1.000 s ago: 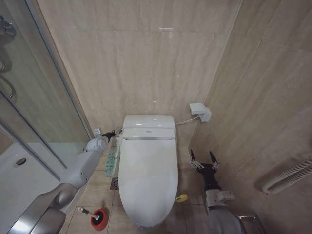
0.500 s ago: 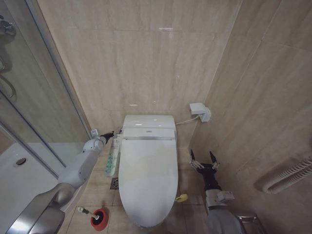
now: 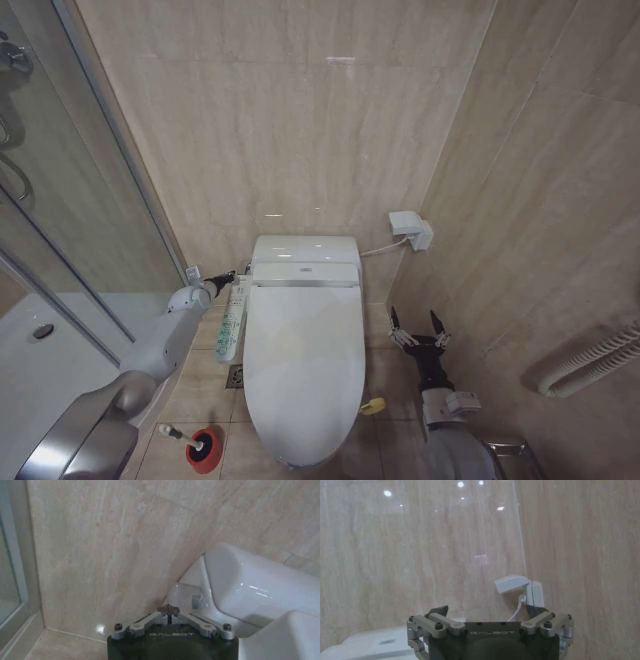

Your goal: Open the toilet lid, clean the toilet bowl with a toilet brush, close the toilet lid, and flush.

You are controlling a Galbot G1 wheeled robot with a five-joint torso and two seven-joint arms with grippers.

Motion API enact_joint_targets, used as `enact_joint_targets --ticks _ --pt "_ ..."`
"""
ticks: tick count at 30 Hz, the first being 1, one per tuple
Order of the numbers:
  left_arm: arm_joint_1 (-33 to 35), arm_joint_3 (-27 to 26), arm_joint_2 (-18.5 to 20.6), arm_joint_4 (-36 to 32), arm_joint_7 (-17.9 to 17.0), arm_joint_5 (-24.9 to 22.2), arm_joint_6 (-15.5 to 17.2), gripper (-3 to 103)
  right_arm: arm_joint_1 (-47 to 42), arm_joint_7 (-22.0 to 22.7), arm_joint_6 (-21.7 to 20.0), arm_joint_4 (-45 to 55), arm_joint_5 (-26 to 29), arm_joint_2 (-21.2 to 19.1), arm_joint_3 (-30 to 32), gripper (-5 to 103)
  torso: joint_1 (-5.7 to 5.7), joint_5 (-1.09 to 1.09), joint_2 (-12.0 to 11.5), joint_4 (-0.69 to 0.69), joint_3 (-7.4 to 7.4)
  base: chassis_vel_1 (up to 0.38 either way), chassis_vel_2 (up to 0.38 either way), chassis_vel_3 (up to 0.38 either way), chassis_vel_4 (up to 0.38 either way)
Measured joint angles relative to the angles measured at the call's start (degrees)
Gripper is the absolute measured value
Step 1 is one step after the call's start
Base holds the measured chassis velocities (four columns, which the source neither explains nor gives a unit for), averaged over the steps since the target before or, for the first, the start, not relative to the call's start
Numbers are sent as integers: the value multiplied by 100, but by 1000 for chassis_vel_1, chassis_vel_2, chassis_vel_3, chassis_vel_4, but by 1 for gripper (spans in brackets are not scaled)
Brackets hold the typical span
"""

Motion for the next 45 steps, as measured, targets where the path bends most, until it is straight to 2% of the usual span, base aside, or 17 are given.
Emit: enact_joint_targets --ticks 11,17,24,26,27,28,29,32,37,38,40,45 --pt "-60 -84 -79 278 529 274 -42 0 0 0 0 0 0 0 0 100 0 2 0 1 -1 0 0 0 0" --pt "-66 -106 -142 373 577 355 -65 0 0 0 0 0 0 0 0 100 -1 3 1 0 -2 0 0 0 0" --pt "58 -184 -181 407 455 449 -70 0 0 0 0 0 0 0 0 100 -2 5 3 -2 -3 0 0 0 0" --pt "83 -197 -171 420 423 481 -63 0 0 0 0 0 0 0 1 100 -2 6 2 0 -3 0 0 0 0" --pt "127 -203 -170 435 432 497 -48 0 0 1 0 0 0 1 3 100 -1 9 2 5 0 0 0 0 0" --pt "174 -212 -160 425 455 522 -41 0 4 0 3 2 -2 -1 6 100 1 -2 1 6 0 0 0 0 0" --pt "204 -213 -158 407 470 531 -41 0 0 -4 1 3 -3 1 -3 100 -1 -2 2 1 -1 0 0 0 0" --pt "225 -215 -125 394 483 549 -41 0 0 -1 1 2 -2 0 0 100 -1 4 1 0 0 0 0 0 0" --pt "253 -216 -96 326 482 552 -41 0 -1 -1 1 2 -2 0 1 100 0 -1 1 0 0 0 0 0 0" --pt "276 -174 -78 234 341 564 -70 0 0 0 0 2 -1 0 0 100 0 -1 1 -1 0 0 0 0 0" --pt "290 -157 -65 187 292 597 -77 0 0 0 0 2 -1 0 0 100 0 -1 1 -1 0 0 0 0 0" --pt "465 -83 73 -215 152 1046 -177 0 0 0 0 2 -1 0 0 100 0 -4 -1 -2 1 0 0 0 0"
